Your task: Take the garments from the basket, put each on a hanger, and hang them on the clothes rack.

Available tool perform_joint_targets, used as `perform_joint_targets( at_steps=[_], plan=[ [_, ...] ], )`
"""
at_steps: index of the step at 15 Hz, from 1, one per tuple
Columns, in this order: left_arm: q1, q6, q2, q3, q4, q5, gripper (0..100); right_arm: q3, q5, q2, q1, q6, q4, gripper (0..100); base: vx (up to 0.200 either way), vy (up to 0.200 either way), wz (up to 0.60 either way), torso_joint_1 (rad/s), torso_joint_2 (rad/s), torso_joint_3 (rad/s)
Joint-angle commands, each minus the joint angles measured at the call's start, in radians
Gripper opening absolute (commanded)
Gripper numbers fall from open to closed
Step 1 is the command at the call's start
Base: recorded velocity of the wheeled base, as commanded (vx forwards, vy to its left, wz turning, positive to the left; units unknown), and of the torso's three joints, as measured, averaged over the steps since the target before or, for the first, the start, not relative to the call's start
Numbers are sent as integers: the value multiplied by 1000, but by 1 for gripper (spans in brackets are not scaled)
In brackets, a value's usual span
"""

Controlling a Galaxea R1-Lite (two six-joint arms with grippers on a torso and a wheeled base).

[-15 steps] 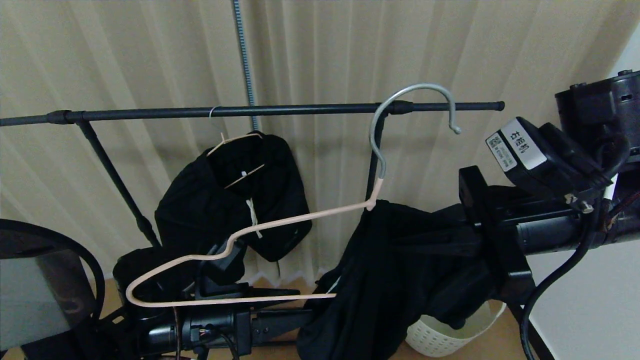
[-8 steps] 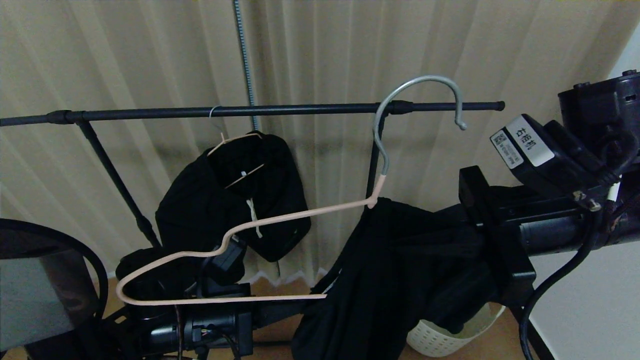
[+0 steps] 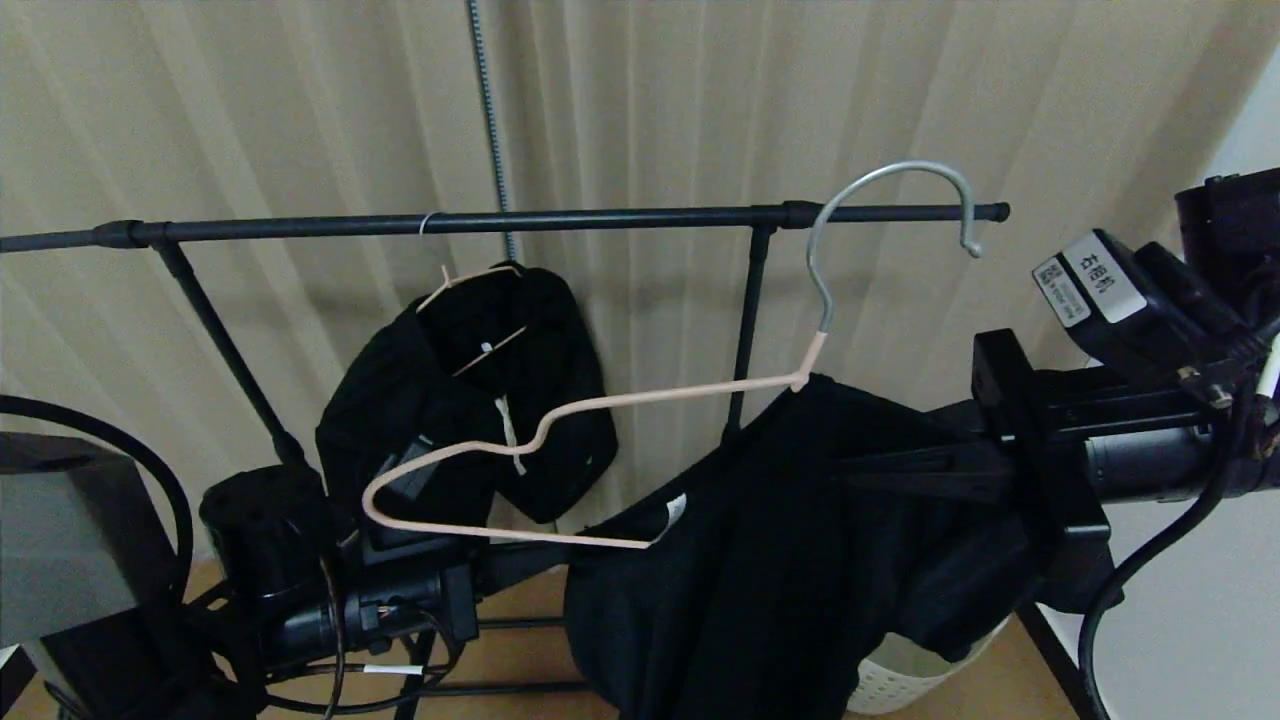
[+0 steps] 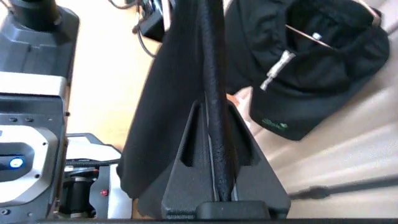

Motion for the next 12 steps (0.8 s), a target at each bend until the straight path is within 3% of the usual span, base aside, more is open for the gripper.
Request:
perform_joint_targets(
  at_steps=[1, 9, 10, 12],
  plan=[
    [20, 1, -3, -8, 0, 0, 0, 13, -1, -8, -24, -1, 0, 0, 0, 0, 0, 0, 0, 0],
    [76, 1, -4, -9, -15, -2, 0, 37, -49, -7, -95, -6, 0, 0, 0, 0, 0, 0, 0, 0],
    [82, 1, -9, -11, -15, -2, 0, 39, -92, -8, -97, -6, 0, 0, 0, 0, 0, 0, 0, 0],
    [93, 1, -16, -12, -15, -2, 0, 44, -101, -8, -97, -7, 0, 0, 0, 0, 0, 0, 0, 0]
  ],
)
